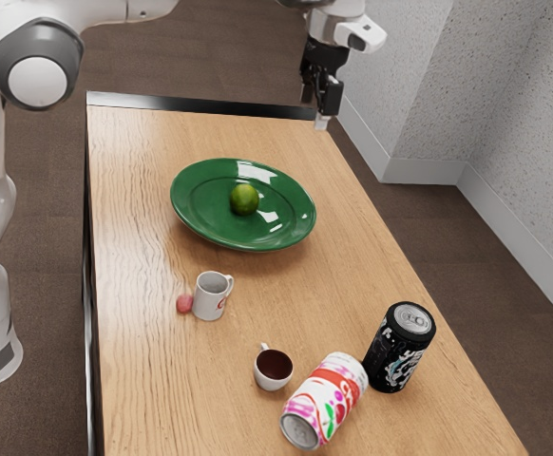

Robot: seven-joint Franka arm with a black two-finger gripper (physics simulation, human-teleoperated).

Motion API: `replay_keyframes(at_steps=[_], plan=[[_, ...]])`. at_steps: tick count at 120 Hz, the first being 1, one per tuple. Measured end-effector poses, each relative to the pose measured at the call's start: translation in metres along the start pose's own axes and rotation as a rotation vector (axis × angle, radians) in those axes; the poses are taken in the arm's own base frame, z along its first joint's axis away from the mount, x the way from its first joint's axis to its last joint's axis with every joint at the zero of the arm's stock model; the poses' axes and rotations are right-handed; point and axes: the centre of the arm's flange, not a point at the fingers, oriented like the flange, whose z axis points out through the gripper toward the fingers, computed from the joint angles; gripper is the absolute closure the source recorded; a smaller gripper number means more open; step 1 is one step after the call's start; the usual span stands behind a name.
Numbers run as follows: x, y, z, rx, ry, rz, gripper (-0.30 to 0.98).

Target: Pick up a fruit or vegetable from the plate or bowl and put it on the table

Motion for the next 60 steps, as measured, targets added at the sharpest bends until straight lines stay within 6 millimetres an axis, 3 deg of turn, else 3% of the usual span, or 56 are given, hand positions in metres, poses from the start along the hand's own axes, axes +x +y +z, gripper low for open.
replay_keyframes(at_steps=[15,31,42,60], plan=[[-0.034,0.0,0.032,-0.05,-0.025,0.018,0.0],[-0.082,-0.025,0.068,-0.065,-0.031,-0.012,0.0],[-0.094,-0.024,0.092,-0.059,-0.031,-0.006,0.0],[-0.109,-0.019,0.111,-0.06,-0.012,0.005,0.0]])
